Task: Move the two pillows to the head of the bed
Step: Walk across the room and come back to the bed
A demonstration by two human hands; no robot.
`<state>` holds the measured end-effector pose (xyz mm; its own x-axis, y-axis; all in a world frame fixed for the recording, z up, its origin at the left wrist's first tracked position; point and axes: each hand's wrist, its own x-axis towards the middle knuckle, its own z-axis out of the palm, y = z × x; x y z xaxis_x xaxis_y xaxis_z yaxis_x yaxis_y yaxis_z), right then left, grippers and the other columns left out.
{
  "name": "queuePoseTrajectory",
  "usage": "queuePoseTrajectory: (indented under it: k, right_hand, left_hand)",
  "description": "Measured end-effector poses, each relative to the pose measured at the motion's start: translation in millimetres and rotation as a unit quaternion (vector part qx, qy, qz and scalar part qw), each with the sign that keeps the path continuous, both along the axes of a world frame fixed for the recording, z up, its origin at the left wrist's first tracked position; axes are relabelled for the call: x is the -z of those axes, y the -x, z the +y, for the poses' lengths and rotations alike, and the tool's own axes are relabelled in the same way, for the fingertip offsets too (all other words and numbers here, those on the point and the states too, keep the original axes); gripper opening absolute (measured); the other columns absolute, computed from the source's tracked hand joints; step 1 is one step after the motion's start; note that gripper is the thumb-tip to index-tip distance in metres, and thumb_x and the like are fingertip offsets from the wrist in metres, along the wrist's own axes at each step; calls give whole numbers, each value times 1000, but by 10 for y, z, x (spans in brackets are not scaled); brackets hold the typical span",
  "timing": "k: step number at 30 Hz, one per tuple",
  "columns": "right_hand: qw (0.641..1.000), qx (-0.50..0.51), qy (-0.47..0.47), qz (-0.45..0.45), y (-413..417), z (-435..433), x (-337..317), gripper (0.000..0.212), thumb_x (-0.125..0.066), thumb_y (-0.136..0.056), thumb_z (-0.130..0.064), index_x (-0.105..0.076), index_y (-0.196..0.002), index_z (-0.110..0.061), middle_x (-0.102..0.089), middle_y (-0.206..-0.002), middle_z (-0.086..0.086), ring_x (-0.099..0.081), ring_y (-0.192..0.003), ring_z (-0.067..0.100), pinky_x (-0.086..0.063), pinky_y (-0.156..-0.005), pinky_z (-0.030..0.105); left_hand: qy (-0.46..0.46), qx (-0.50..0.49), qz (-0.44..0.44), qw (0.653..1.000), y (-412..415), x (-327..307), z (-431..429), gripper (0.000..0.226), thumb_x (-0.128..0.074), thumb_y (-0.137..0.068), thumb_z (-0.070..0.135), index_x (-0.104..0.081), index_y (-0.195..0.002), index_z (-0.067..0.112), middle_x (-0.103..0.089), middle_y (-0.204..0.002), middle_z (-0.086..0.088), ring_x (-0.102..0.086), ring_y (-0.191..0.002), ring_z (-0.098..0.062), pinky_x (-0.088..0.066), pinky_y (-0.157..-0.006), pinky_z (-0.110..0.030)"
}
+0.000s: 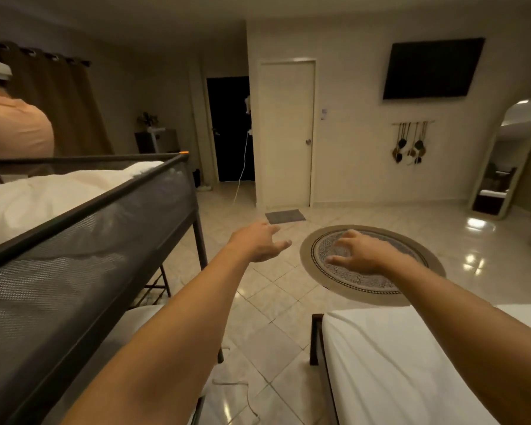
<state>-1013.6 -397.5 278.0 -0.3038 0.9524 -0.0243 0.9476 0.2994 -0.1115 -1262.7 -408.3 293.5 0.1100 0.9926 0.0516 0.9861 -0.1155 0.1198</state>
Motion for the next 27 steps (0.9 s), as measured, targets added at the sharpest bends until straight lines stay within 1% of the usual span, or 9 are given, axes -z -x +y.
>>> queuePoseTrajectory:
  k: [4,7,10,12,16,21,25,27]
  right_hand:
    - [1000,3,-9,4,323,484,-126,72,-45,-88,-71,-45,-146,-27,-34,-156,0,-46,-133,25,-42,-107,50]
    - [1000,0,-7,-5,552,698,-144,70,-45,-89,-70,-44,-146,-29,-33,-157,0,-45,-134,26,-41,-108,50]
    - [1000,-1,3,-18,691,842,-142,71,-45,-89,-70,-43,-147,-29,-31,-157,1,-45,-135,26,-41,-108,50]
    - [1000,9,-5,-17,756,952,-205,72,-45,-89,-70,-44,-147,-27,-33,-156,1,-45,-135,26,-41,-108,49]
    - [1000,16,-15,14,907,1178,-361,73,-48,-88,-69,-44,-147,-25,-34,-156,1,-44,-135,26,-39,-109,50]
    - [999,8,-33,10,1056,1485,-452,75,-48,-89,-68,-42,-149,-23,-33,-156,3,-41,-138,26,-38,-111,48]
    - [999,8,-37,-1,1123,1788,-455,77,-46,-88,-72,-43,-148,-24,-34,-155,3,-43,-136,26,-39,-110,47]
    - [999,7,-36,-4,1132,1791,-416,78,-45,-87,-73,-43,-148,-25,-34,-155,2,-44,-135,25,-40,-109,47]
  left_hand:
    - [21,1,4,1000,306,58,482,73,-39,-93,68,-31,-154,28,-22,-163,-1,-29,-145,-27,-32,-113,-50]
    - [26,-5,-1,1000,526,62,793,75,-39,-92,70,-31,-154,28,-23,-163,-2,-28,-146,-27,-30,-113,-50]
    - [30,-3,3,1000,621,62,956,76,-40,-91,70,-32,-154,29,-25,-162,-2,-29,-145,-27,-29,-112,-49]
    - [31,1,2,1000,667,12,1067,76,-40,-92,70,-31,-154,29,-22,-163,-2,-27,-146,-27,-28,-113,-49]
    - [17,8,5,1000,743,-113,1274,76,-39,-91,71,-30,-154,30,-17,-165,-3,-22,-148,-27,-25,-116,-50]
    - [9,8,2,1000,828,-187,1558,76,-40,-90,72,-30,-154,32,-18,-164,-3,-25,-147,-29,-28,-115,-52]
    - [-2,6,-3,1000,900,-191,1793,75,-41,-91,70,-30,-154,31,-18,-164,-2,-26,-147,-28,-29,-114,-51]
    - [1,6,0,1000,919,-162,1778,75,-40,-92,70,-29,-155,30,-16,-165,-3,-25,-147,-28,-29,-115,-51]
